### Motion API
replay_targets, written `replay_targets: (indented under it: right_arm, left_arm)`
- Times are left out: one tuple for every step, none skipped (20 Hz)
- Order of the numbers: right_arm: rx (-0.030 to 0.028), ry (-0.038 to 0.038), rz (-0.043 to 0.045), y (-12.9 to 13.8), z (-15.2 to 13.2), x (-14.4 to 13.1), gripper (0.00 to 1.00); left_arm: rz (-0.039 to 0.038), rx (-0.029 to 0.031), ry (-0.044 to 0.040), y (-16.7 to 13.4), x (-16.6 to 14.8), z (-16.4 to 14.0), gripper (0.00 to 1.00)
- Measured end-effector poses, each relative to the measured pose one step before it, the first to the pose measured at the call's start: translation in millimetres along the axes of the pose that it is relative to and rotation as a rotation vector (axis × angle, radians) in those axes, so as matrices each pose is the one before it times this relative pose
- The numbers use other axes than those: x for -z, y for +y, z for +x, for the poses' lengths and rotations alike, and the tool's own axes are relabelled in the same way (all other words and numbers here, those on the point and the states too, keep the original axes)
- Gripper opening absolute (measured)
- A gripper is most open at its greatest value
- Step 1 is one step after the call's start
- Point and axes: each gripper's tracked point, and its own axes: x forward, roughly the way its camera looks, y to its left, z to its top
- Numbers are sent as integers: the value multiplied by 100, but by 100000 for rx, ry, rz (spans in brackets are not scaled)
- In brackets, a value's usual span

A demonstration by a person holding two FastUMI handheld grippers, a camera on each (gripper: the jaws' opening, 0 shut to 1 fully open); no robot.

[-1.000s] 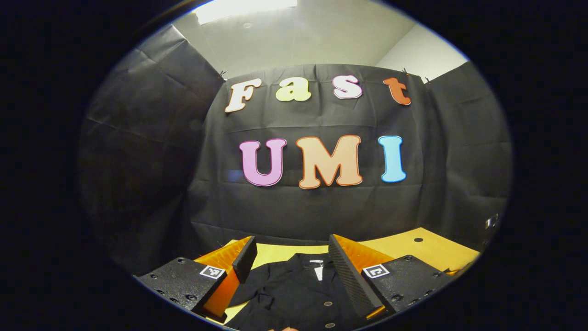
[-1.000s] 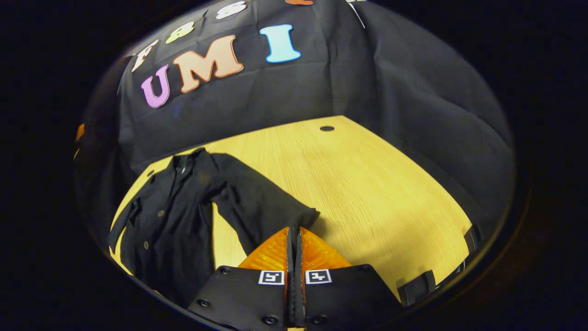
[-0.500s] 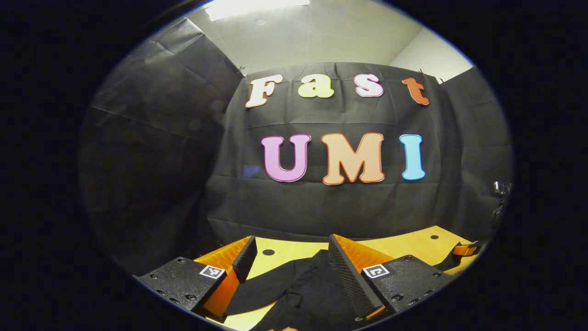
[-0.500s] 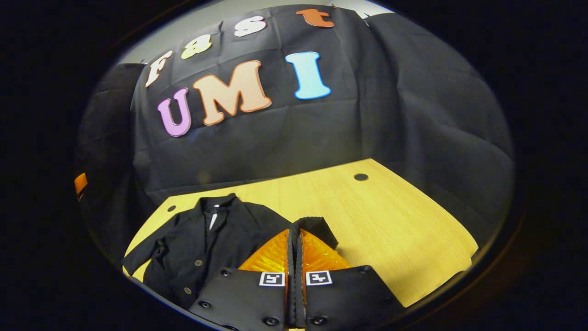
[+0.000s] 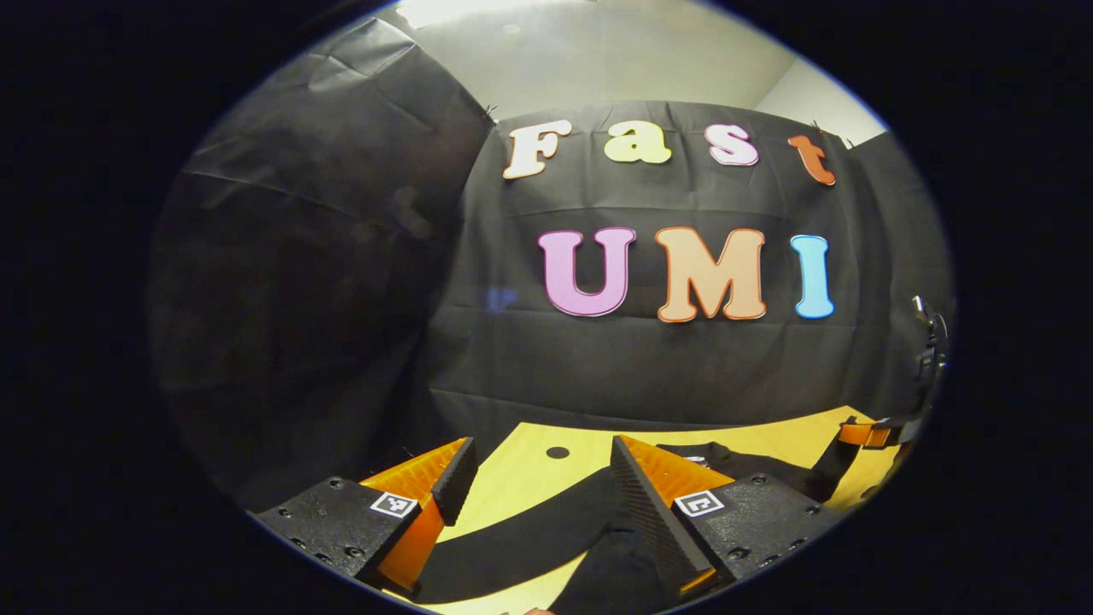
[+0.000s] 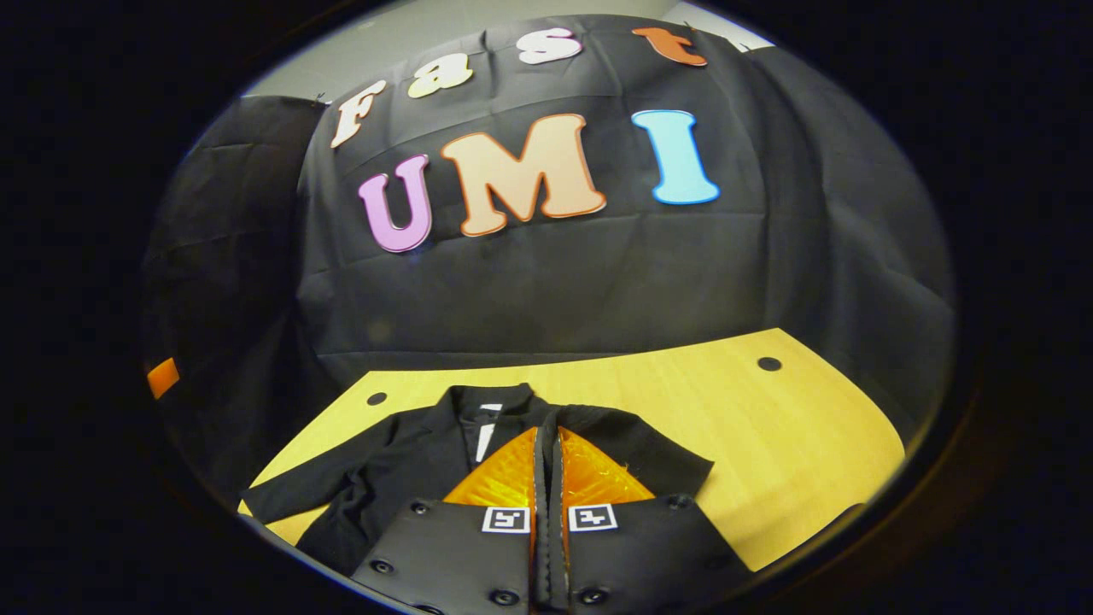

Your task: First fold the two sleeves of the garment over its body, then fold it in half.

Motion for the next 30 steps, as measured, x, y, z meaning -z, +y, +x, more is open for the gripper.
replay_targets:
  right_arm:
    - [-1260,287,-465,1364,641,122,2]
    - [-952,160,-542,1352,623,25,2]
    - [-1044,566,-640,1358,622,158,2]
    - [-946,288,-492,1289,526,140,2]
    - [-982,599,-628,1269,693,94,2]
    - [-886,652,-721,1219,665,105,2]
    - [-1043,766,-624,1226,702,292,0]
    - [-1100,1075,-516,1251,745,223,2]
    - [-1083,1182,-559,1145,608,288,2]
    - [-935,1452,-693,1088,606,312,2]
    - [-891,1335,-752,1062,658,438,2]
    - [-1182,1259,-862,981,746,289,2]
    - [-1158,1294,-1045,1101,675,307,2]
    - [-722,1097,-1064,970,531,133,2]
    - [-1024,1565,-923,1032,402,434,2]
    - [-1016,1597,-785,983,562,388,2]
    - [-732,1231,-829,701,633,320,2]
    - [-772,1225,-760,681,490,266,2]
    - [-718,1295,-474,755,372,338,2]
    - [-534,1309,-388,505,463,356,2]
    - [-477,941,-321,519,273,238,2]
    - [-359,542,-230,375,257,-34,2]
    - [-417,378,169,357,178,98,2]
    - [-1935,431,1133,548,124,10,2]
    - [-1723,530,2436,673,-227,74,6]
    - [-2666,-1077,2081,490,49,-519,28]
    - [788,-2583,48,-136,-7,-925,51]
    - [1992,-3408,-1311,-484,-797,-1000,74]
    - [1568,-3003,-1305,-367,-627,-703,96]
    - [228,-2105,-980,-156,-565,-643,98]
  left_arm:
    - [327,-493,581,918,261,241,93]
    - [209,-154,349,833,161,277,93]
    - [327,-121,408,751,294,275,93]
    - [354,115,356,615,211,299,93]
    - [439,27,273,706,223,360,93]
    - [473,-126,220,707,155,378,93]
    - [333,-63,397,738,336,259,93]
    - [101,-139,532,680,214,214,93]
    - [-178,-220,554,509,333,228,93]
    - [-376,-243,635,602,237,209,93]
    - [-463,-453,777,764,418,155,93]
    - [-512,-436,832,653,347,158,93]
    - [-689,-495,849,635,474,237,93]
    - [-907,-413,1081,632,448,127,93]
    - [-943,-354,1146,538,511,29,94]
    - [-1014,-571,1357,503,566,155,93]
    - [-1056,-765,1550,271,576,252,94]
    - [-1064,-1056,2041,311,605,190,93]
    - [-1138,-1098,2111,628,903,147,94]
    - [-961,-1025,2589,628,831,42,94]
    - [-724,-780,3363,1045,1177,-622,94]
    - [-821,-757,2357,575,761,-342,93]
    - [-939,-299,1706,238,469,32,96]
    - [-619,-547,1220,297,403,-7,95]
    - [248,-552,1162,99,627,333,96]
    - [992,-632,1318,160,745,67,96]
    - [1152,-247,1163,150,777,94,96]
    - [1153,-25,1721,136,692,44,96]
    - [1232,-97,1941,63,1061,204,96]
    - [969,89,2401,58,1050,162,96]
